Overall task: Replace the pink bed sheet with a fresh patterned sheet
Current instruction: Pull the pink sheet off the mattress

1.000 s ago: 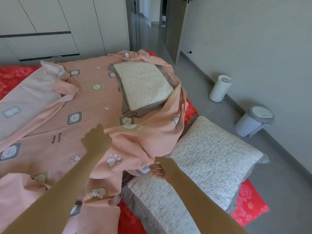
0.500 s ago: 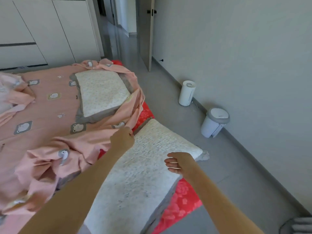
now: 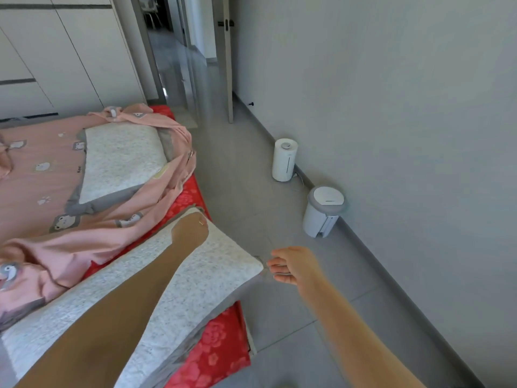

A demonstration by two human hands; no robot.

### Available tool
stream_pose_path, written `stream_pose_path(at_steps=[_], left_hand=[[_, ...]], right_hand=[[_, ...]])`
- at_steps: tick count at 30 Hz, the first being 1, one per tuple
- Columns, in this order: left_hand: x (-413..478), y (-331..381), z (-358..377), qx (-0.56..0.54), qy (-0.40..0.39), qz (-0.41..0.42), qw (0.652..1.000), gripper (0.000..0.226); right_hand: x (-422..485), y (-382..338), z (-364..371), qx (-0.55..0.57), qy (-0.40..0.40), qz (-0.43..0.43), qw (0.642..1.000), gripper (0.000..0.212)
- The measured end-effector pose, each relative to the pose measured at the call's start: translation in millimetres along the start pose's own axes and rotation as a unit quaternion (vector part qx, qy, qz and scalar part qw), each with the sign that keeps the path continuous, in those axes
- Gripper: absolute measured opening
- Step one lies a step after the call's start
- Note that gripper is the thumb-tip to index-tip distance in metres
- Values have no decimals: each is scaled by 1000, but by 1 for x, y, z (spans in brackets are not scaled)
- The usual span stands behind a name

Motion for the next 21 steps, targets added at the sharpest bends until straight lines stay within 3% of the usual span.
stream_pose_path(at_steps=[5,14,21], left_hand=[[58,44,25,-28,14,-54,998,29],[163,130,90,-132,43,-171,975,29],[239,134,83,-149,83,-241,955,29]], right_hand=[[36,-41,-60,-36,-14,-40,998,10],[175,-143,-180,-143,-12,-64,988,6],[305,-246,-162,-202,-109,-86,969,8]])
Point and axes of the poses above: each hand's wrist, its own x-axis towards the middle knuckle, its own z-axis out of the palm, y = z × x, the point moved 8 cm from there along x, towards the middle knuckle, and after that the axes turned 10 degrees about -x, right-handed, at the moved point
